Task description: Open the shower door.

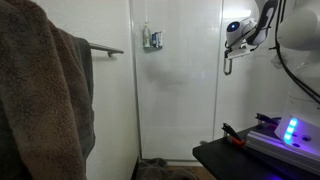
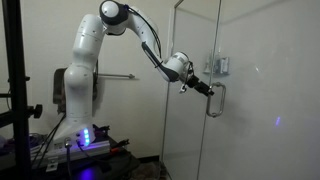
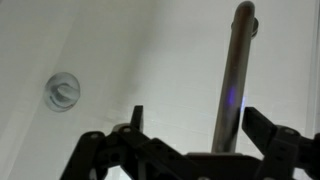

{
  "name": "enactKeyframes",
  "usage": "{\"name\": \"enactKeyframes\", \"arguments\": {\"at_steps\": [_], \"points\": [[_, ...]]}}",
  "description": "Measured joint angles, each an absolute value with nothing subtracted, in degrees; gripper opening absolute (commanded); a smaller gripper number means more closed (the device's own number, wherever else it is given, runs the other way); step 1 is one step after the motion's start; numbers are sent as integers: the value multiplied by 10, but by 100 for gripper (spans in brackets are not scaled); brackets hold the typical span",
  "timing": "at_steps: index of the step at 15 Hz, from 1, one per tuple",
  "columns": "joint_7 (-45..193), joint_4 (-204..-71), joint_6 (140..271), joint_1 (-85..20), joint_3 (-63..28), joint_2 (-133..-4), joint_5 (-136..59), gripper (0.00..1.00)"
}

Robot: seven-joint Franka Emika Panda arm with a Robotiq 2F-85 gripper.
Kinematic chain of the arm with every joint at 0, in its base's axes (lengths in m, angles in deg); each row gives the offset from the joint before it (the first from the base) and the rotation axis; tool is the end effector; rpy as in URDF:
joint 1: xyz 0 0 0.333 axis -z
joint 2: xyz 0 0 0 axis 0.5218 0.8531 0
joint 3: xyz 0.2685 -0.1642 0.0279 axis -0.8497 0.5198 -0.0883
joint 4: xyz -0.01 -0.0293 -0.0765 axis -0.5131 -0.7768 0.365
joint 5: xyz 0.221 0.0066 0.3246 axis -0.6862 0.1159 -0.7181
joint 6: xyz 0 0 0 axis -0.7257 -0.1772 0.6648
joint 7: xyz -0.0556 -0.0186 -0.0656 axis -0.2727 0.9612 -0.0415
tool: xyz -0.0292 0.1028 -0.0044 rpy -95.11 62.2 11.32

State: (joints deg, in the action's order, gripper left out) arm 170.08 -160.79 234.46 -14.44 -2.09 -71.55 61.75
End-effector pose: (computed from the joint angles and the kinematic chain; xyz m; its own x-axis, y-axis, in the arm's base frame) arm 0.5133 -0.3041 0.3564 0.5328 -0.2512 0.8081 -0.7135 -0.6468 0.2694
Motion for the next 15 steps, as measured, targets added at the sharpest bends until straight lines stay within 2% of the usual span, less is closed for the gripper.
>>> {"name": "enactKeyframes", "arguments": {"at_steps": [6, 7, 8, 15], "points": [[1704, -1569, 2318, -146, -21, -695, 610, 100], [1704, -1566, 2318, -146, -21, -692, 609, 75], [1704, -1566, 2320, -146, -21, -691, 609, 74], [1687, -1584, 2370, -147, -21, -691, 582, 23]]}}
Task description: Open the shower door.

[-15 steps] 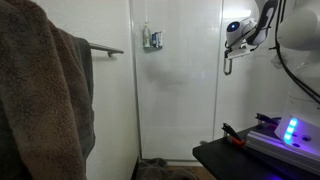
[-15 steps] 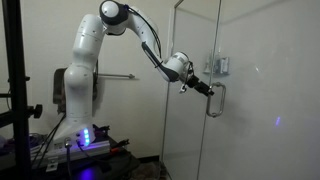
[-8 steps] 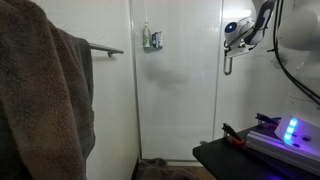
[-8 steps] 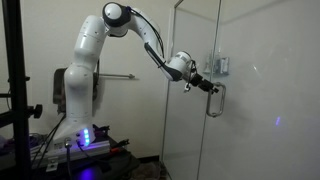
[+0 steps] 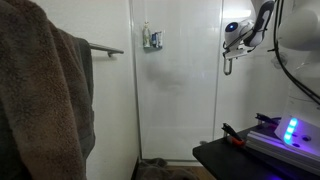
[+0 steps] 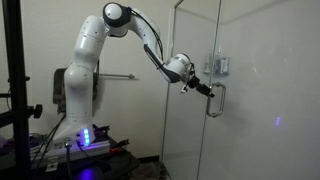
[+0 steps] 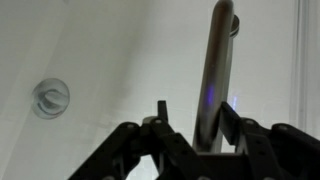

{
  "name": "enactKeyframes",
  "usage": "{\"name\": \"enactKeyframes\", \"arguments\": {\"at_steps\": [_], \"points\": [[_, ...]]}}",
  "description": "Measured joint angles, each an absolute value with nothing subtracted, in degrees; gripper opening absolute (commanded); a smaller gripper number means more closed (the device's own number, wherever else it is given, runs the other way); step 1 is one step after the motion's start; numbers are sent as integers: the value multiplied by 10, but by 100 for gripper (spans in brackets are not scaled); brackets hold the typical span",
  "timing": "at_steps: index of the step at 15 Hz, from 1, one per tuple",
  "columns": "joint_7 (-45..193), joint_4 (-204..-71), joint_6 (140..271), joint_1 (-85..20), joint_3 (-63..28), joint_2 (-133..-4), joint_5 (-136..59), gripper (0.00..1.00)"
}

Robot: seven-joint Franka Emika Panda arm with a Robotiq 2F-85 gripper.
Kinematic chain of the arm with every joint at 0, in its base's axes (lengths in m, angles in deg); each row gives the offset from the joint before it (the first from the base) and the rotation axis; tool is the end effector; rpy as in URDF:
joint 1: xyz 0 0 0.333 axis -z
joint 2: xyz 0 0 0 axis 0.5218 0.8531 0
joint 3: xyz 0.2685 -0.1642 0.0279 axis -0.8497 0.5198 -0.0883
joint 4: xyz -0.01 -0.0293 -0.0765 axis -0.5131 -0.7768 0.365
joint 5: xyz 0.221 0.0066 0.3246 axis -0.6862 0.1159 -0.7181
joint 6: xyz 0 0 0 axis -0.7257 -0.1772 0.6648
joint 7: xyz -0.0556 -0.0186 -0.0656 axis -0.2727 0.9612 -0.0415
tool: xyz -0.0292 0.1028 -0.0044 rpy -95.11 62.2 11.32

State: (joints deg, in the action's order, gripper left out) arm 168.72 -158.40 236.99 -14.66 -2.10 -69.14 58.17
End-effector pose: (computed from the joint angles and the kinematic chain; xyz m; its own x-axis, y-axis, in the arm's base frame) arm 0.5285 -0.3019 0.3532 0.5250 -0.2783 0.8043 -0.7074 -0.6681 0.2306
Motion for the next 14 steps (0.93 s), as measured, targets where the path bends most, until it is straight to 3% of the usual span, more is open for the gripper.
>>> {"name": "enactKeyframes", "arguments": {"at_steps": [3, 10, 14], "points": [[1687, -1584, 2391, -147, -21, -692, 583, 4], [1690, -1585, 2411, -145, -17, -693, 577, 6], [1546, -1624, 2470, -120, -19, -712, 487, 6]]}}
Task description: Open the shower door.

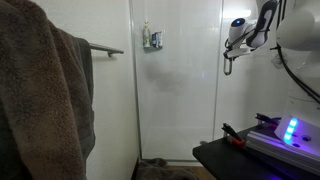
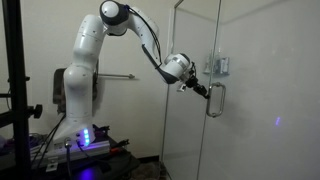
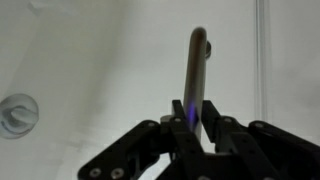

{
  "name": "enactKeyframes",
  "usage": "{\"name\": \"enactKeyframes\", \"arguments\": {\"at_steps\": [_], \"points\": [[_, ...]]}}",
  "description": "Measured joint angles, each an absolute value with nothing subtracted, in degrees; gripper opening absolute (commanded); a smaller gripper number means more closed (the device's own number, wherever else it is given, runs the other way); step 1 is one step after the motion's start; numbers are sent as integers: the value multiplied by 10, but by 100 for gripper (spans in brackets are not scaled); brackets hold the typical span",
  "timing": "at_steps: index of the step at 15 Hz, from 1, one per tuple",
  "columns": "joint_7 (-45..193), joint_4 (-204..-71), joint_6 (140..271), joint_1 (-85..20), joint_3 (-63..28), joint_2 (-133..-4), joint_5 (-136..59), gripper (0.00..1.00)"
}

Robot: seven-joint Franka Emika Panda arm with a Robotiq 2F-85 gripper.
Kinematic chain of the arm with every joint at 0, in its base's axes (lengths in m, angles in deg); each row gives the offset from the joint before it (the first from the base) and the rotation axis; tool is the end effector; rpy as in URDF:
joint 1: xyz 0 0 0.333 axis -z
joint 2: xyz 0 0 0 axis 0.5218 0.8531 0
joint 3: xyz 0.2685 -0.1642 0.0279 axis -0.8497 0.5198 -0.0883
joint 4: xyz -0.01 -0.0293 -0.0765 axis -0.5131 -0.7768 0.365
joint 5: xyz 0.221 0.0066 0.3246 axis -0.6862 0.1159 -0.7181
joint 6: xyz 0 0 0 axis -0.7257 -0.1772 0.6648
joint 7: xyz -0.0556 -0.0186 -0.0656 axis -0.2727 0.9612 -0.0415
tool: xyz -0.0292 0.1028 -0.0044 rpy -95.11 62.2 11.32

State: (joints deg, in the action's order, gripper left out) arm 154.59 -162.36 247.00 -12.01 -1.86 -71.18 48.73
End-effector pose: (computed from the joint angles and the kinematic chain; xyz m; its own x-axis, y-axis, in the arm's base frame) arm 0.5080 -0.2988 0.3575 0.5963 -0.2931 0.7473 -0.6106 -0.7700 0.1852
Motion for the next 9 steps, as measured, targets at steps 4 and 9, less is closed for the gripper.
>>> {"name": "enactKeyframes", "arguments": {"at_steps": [4, 9], "points": [[1392, -1761, 2480, -99, -12, -768, 424, 51], [1324, -1826, 2463, -96, -6, -811, 386, 80]]}}
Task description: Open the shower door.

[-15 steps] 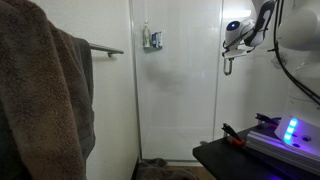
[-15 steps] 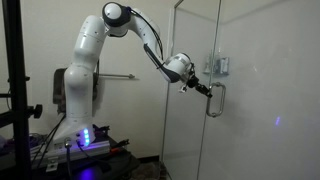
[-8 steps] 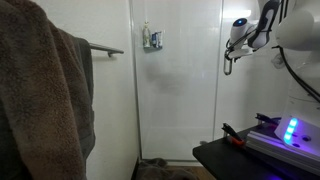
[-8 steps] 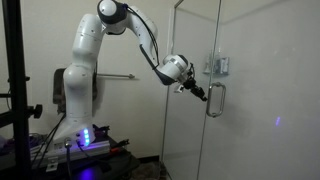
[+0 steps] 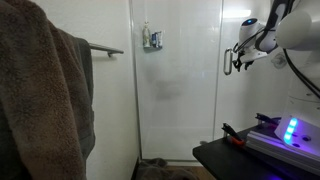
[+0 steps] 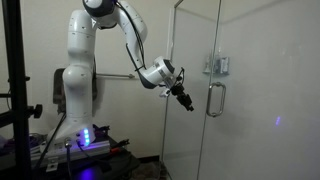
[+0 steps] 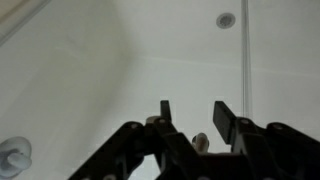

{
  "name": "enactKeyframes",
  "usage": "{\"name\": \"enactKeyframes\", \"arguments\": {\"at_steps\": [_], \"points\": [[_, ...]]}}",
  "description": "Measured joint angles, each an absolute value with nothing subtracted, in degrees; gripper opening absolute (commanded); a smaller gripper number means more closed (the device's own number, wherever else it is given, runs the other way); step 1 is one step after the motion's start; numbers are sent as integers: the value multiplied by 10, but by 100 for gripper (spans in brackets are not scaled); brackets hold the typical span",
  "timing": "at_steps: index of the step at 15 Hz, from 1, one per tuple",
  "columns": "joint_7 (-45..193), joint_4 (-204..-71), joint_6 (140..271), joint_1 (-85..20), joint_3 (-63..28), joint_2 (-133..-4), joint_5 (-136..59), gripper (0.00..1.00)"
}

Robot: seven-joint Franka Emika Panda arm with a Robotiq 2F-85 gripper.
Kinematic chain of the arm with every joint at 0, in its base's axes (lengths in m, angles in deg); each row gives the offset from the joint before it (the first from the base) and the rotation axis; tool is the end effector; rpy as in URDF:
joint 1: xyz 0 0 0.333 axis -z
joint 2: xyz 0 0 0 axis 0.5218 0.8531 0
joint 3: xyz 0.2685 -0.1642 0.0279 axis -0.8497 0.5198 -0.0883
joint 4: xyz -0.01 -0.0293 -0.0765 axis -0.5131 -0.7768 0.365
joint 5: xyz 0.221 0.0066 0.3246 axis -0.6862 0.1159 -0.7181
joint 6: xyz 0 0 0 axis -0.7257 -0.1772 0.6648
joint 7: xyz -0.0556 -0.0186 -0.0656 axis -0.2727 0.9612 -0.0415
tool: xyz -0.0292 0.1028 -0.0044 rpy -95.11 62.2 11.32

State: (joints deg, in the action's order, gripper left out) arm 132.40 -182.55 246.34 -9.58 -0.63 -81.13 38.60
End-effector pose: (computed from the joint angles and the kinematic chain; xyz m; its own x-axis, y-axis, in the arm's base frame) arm 0.4126 -0.2749 0.3150 0.7678 -0.2989 0.5667 -0.5102 -0.8202 0.2587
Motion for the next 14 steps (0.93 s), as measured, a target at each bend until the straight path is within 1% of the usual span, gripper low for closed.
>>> {"name": "enactKeyframes", "arguments": {"at_steps": [2, 3, 4, 11, 14], "points": [[1384, -1800, 2462, -96, -6, -811, 424, 94], [1422, -1783, 2462, -96, -6, -810, 452, 98], [1467, -1764, 2460, -96, -6, -808, 487, 100], [1790, -1626, 2455, -99, -26, -744, 714, 100], [1834, -1603, 2451, -99, -35, -712, 734, 100]]}}
